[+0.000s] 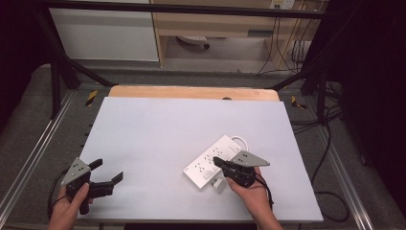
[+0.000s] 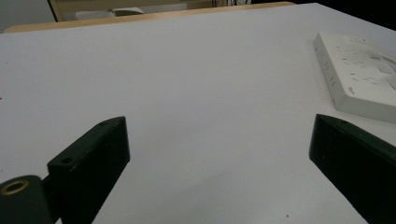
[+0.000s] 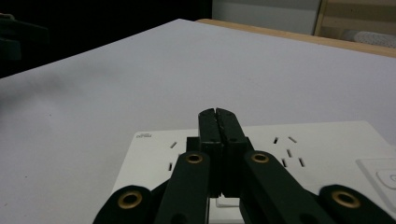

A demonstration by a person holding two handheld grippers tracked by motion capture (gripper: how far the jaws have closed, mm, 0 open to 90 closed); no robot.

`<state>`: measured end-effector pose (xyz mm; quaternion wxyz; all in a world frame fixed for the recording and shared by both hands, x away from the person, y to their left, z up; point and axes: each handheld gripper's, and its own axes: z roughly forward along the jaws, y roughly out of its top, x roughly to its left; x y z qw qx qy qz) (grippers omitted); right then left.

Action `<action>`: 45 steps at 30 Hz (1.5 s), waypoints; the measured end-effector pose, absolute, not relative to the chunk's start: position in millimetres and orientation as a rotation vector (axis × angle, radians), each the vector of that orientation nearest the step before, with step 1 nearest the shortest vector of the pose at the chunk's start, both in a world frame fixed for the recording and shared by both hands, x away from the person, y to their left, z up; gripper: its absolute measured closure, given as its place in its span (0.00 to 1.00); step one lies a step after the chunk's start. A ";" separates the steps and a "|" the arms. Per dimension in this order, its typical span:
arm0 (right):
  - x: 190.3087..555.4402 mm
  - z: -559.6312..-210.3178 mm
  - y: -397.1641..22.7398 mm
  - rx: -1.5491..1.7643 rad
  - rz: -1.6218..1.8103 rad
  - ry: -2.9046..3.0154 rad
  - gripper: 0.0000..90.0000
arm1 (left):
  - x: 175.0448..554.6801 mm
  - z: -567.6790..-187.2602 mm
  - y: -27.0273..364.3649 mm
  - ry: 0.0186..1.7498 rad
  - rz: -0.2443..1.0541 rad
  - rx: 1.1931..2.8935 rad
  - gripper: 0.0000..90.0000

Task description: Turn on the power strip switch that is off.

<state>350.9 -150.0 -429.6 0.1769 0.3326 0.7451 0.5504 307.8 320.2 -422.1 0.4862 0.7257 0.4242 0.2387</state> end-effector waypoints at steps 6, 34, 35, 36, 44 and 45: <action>351.9 -425.9 -155.9 0.951 1.570 2.082 1.00 | 308.0 -422.3 319.8 1.034 0.581 1.764 0.06; 356.4 -405.5 -189.5 1.038 1.583 1.936 0.81 | 307.3 -422.1 316.9 1.022 0.579 1.769 0.06; 356.6 -404.8 -190.7 1.044 1.581 1.934 0.79 | 307.3 -422.2 316.8 1.023 0.578 1.769 0.06; 357.1 -404.2 -191.6 1.051 1.575 1.931 0.76 | 307.4 -422.2 316.9 1.023 0.579 1.770 0.06; 359.9 -400.0 -202.0 1.106 1.544 1.899 0.58 | 307.3 -422.0 316.8 1.022 0.579 1.767 0.06; 360.0 -399.1 -203.6 1.111 1.538 1.894 0.56 | 307.4 -422.1 316.8 1.023 0.578 1.766 0.06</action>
